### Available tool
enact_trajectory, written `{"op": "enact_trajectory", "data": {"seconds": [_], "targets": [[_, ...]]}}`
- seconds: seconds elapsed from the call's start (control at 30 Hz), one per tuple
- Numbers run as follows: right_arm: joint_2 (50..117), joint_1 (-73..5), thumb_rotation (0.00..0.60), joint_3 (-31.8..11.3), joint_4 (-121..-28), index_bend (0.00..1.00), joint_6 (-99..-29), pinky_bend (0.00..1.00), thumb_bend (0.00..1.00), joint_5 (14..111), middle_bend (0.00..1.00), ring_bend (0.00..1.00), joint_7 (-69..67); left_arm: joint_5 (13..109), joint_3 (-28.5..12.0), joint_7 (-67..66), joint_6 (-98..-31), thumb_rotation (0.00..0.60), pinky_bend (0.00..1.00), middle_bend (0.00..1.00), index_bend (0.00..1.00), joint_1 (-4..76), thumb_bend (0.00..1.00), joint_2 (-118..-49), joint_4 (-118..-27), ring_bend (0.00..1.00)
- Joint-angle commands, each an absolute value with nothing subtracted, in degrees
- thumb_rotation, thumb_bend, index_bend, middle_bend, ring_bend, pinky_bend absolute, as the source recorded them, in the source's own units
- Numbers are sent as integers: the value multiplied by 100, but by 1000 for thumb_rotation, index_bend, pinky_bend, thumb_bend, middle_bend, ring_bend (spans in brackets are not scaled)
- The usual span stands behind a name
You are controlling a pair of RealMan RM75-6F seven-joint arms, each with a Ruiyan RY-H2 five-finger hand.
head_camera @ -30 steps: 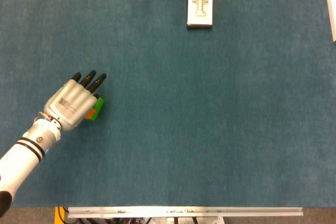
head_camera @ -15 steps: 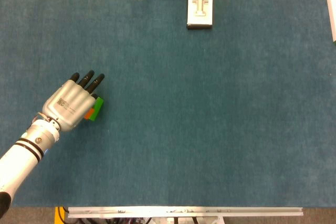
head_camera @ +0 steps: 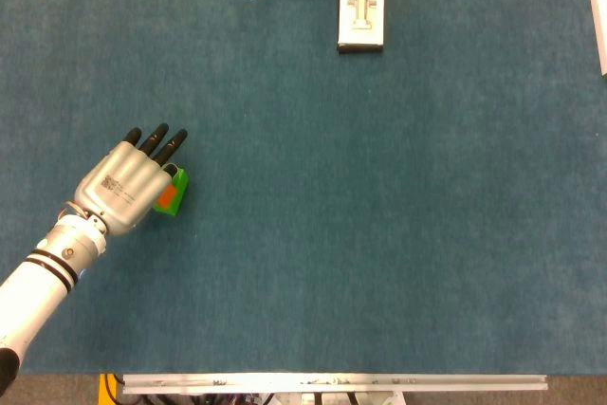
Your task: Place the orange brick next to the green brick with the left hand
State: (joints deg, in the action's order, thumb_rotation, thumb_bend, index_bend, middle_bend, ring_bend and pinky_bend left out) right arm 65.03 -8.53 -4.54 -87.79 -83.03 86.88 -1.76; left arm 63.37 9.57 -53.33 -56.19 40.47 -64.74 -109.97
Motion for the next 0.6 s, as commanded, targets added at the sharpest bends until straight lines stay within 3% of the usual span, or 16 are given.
{"op": "enact_trajectory", "data": {"seconds": [0.03, 0.6], "targets": [[6504, -857, 600, -453, -8777, 632, -8296, 462, 434, 8690, 548, 418, -180, 6320, 965, -5358, -5628, 600, 193, 0, 68, 4046, 352, -6460, -11011, 0], [6503, -848, 600, -439, -8796, 632, -8307, 462, 435, 8708, 548, 418, -155, 6341, 1001, -5444, -5785, 600, 212, 0, 69, 3974, 352, -6398, -11096, 0]]}}
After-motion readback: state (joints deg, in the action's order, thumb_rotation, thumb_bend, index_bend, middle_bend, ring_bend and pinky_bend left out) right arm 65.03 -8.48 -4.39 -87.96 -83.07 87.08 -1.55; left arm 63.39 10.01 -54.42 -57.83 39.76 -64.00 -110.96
